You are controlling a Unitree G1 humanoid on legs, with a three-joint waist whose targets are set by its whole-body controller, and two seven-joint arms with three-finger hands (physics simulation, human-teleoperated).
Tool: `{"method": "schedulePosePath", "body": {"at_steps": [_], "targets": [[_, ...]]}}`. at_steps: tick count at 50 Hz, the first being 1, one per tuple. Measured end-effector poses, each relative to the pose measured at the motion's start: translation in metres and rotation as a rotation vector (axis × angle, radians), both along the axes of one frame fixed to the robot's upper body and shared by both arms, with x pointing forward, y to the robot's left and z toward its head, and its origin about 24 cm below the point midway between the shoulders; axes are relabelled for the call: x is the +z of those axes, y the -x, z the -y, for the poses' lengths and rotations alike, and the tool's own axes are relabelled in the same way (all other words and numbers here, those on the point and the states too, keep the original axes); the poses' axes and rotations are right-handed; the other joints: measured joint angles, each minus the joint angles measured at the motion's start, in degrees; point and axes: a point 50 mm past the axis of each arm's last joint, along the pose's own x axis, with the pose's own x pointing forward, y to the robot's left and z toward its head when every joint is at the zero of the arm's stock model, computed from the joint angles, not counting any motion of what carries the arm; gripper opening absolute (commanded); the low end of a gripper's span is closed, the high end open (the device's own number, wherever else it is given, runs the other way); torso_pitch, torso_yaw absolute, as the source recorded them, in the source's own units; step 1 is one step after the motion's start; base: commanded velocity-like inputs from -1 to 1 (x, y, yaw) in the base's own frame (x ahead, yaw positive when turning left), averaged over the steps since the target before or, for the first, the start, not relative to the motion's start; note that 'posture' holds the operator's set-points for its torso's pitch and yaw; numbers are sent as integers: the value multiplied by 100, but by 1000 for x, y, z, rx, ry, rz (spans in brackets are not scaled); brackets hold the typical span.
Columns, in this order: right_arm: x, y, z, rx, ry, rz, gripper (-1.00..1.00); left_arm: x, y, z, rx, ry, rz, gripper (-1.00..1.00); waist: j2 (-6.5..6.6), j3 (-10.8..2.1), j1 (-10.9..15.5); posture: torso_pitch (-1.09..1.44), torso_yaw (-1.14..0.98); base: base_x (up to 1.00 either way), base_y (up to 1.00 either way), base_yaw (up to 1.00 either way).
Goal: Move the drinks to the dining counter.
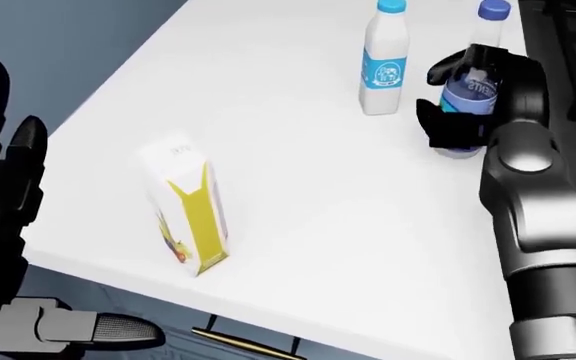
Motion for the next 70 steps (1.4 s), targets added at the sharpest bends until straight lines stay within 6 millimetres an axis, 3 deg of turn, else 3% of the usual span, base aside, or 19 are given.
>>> {"method": "schedulePosePath", "body": {"at_steps": [4,9,18,33,39,60,62,64,67,69,70], "targets": [[8,7,3,-5,-10,-15,-100,2,-2,1,-8,-3,1,100,-35,11,8,0,0,0,0,0],[33,22,5,18,-10,50,-100,5,-3,3,-11,-9,5,100,-98,14,17,0,0,0,0,0],[61,44,2,61,-8,104,-100,8,-8,11,-30,-12,1,100,-90,54,-4,0,0,0,0,0],[69,63,-2,93,-7,109,-100,-5,-43,40,-118,-62,-89,100,14,111,-62,0,0,0,0,0],[74,66,-4,105,1,128,-100,-12,-58,37,-65,-85,-106,100,8,97,-88,0,0,0,0,0],[67,66,-5,111,-1,119,-100,-29,-70,43,-59,-137,-147,100,-36,73,-84,0,0,0,0,0],[67,67,-6,112,0,118,-100,-30,-70,42,-52,-138,-150,71,-41,74,-84,0,0,0,0,0],[67,67,-6,113,2,117,-100,-31,-70,41,-46,-139,-152,0,-43,73,-82,0,0,0,0,0],[67,67,-6,115,2,118,-100,-32,-69,40,-39,-139,-157,-73,-47,71,-79,0,0,0,0,0],[67,67,-5,113,1,117,-100,-30,-68,42,-53,-133,-153,-100,-51,73,-77,0,0,0,0,0],[66,67,-5,113,1,116,-100,-28,-67,44,-65,-131,-141,-100,-50,71,-81,0,0,0,0,0]]}}
